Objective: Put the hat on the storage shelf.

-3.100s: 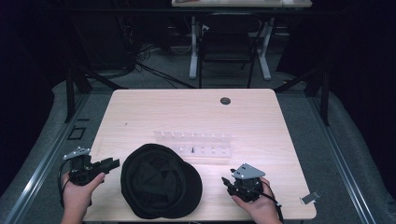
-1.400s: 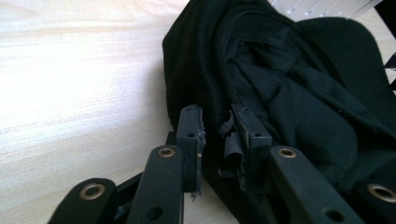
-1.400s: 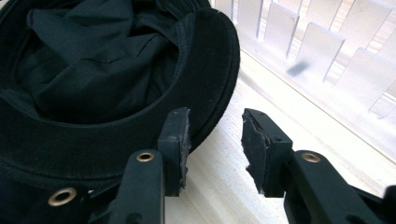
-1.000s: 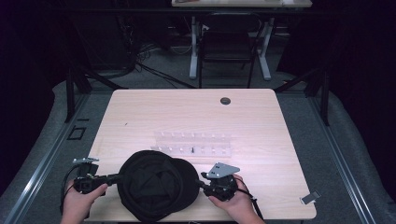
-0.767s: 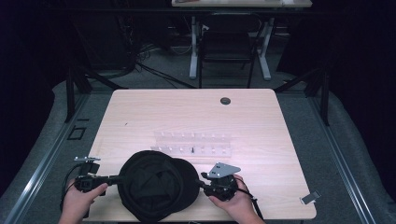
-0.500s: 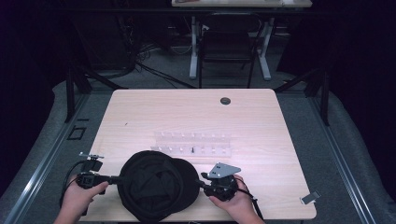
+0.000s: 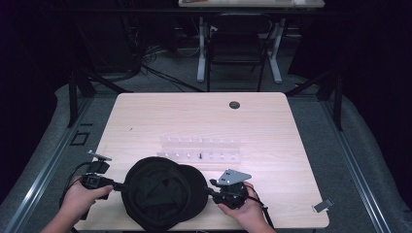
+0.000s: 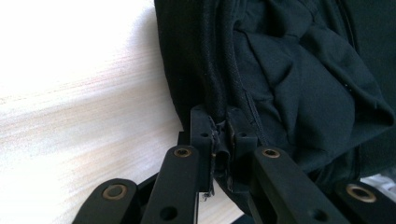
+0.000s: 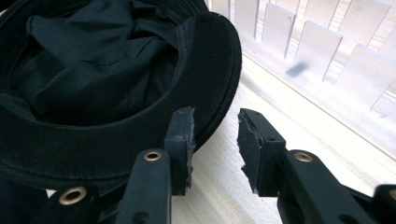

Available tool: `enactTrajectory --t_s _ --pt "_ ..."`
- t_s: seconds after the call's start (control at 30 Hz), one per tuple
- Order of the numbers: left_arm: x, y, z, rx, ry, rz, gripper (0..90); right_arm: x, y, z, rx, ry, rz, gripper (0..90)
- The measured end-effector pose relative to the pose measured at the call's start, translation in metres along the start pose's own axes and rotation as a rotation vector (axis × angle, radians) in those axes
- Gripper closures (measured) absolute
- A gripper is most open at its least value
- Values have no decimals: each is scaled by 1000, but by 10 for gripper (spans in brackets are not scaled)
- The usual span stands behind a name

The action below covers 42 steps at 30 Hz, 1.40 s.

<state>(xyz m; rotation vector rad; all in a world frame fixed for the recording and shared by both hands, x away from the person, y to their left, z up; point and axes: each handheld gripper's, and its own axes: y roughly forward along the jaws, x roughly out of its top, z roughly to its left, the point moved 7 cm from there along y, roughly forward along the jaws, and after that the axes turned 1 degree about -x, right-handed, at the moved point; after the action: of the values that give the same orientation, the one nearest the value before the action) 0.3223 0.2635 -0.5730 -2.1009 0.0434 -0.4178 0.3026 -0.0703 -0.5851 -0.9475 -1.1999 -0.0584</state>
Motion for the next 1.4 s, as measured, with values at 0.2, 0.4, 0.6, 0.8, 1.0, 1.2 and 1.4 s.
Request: enactTrajectory --t_s 0.2,0.4,0.6,0.8,1.0,1.2,1.4 --pt "2 -8 -6 -33 -14 0 847 -1 0 -1 -7 4 6 646" --pt "3 -16 -12 -69 -25 13 849 -4 1 -4 -15 6 18 642" --pt "8 -24 -23 -59 -13 23 849 -6 1 -6 -22 15 31 636" --pt "13 -33 -31 -81 -56 19 852 -8 1 -8 -23 24 45 626" --pt "19 -43 -39 -105 -58 -9 855 -11 -1 -12 -40 24 61 624" --pt "23 -52 -46 -153 -82 -17 856 -11 -5 -17 -49 39 55 623" --pt "26 -59 -60 -231 -87 -29 857 -12 -8 -23 -61 54 54 619"
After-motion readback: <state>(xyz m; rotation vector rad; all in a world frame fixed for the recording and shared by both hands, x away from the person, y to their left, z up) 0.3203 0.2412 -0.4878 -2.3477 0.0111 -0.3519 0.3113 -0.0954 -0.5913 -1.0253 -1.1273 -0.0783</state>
